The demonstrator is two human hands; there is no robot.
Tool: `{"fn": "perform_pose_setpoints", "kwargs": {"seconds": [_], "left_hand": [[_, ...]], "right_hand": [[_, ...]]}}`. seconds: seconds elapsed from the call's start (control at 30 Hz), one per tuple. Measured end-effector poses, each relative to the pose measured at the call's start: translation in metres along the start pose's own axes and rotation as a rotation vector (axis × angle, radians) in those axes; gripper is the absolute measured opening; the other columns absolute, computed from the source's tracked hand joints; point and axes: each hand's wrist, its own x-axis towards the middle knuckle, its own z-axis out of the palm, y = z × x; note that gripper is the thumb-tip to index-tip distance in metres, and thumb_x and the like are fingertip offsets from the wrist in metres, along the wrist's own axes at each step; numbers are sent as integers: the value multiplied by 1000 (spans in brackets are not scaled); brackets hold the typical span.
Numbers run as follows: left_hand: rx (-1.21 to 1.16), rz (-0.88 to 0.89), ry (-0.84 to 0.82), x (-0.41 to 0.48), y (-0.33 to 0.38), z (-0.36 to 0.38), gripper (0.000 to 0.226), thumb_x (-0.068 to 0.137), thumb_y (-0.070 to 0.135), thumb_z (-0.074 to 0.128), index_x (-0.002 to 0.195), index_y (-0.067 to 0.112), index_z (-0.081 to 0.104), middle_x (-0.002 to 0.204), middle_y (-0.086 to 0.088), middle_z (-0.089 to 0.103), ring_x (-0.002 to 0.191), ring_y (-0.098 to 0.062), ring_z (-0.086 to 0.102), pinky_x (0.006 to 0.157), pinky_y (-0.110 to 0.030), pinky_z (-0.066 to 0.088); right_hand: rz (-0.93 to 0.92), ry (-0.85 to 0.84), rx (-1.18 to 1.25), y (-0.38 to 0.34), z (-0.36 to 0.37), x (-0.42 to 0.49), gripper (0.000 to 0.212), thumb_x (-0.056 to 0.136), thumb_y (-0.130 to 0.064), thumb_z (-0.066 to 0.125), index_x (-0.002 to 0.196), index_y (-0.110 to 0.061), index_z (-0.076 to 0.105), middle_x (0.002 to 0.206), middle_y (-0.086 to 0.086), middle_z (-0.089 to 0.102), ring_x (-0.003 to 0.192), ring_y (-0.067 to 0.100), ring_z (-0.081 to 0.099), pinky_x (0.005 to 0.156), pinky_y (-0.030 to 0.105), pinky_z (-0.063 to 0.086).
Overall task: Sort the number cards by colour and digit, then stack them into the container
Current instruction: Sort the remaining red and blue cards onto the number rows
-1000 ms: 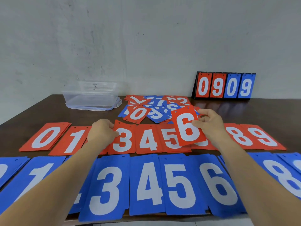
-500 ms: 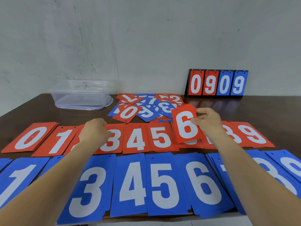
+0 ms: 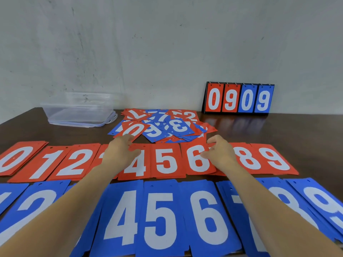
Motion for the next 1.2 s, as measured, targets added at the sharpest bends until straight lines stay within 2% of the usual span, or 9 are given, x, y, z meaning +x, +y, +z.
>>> {"fn": "perform_pose_setpoints", "kwargs": {"seconds": [0.13,0.27,0.33,0.5,0.6,0.7,0.9,1.07,1.2], "left_hand": [[-12,5,-5,-2,9,8,64,86,24,72,143,16,43,136,-7,56,117,-22,58,90,-33,51],[-17,4,4,-1,19,12,63,86,24,71,143,17,43,137,-6,55,115,-20,59,86,-31,52],[-20,6,15,2,24,13,63,87,23,71,143,18,43,136,-6,55,109,-19,60,81,-29,52],[-41,8,37,14,33,16,59,87,23,70,140,17,46,133,-4,57,117,-18,56,93,-31,48],[-26,-7,37,25,29,14,57,86,25,70,138,18,48,134,-3,57,119,-18,55,92,-31,47],[1,-32,74,43,14,6,56,85,29,71,136,17,52,134,-2,58,118,-18,56,95,-33,48],[152,-201,55,93,-22,-11,70,82,49,70,138,14,48,135,-6,56,119,-24,56,96,-37,49],[372,-242,-84,119,-33,-1,100,67,79,62,141,17,39,139,-6,48,129,-27,44,104,-44,41],[466,-221,-124,129,-32,3,98,66,82,60,140,19,42,141,-7,46,132,-28,40,106,-45,35]], "right_hand": [[-48,-22,-216,3,0,4,47,83,-33,74,121,-25,48,119,-1,61,89,12,52,55,21,39],[-89,-21,-198,2,-4,13,42,85,-34,72,121,-24,53,119,-1,61,102,15,59,66,24,45],[-119,-9,-181,0,-6,20,38,85,-33,71,118,-24,55,115,-1,63,97,14,60,66,25,49],[-190,17,-100,-13,0,40,35,86,-35,70,116,-23,57,113,-2,64,97,12,59,67,27,51],[-199,12,-72,-23,10,53,35,87,-35,68,118,-21,59,117,-1,63,106,17,60,76,34,55],[-186,28,-67,-35,21,69,34,88,-36,66,118,-21,60,118,0,64,105,18,60,84,39,55],[-130,25,-176,-58,47,97,55,87,-51,63,127,-15,54,123,5,61,109,22,57,78,33,48],[-34,-20,-352,-67,69,113,91,77,-70,61,142,-11,36,144,12,42,133,31,36,104,42,37],[30,-41,-401,-65,78,120,94,78,-67,62,145,-11,30,147,14,36,137,33,32,108,44,31]]}}
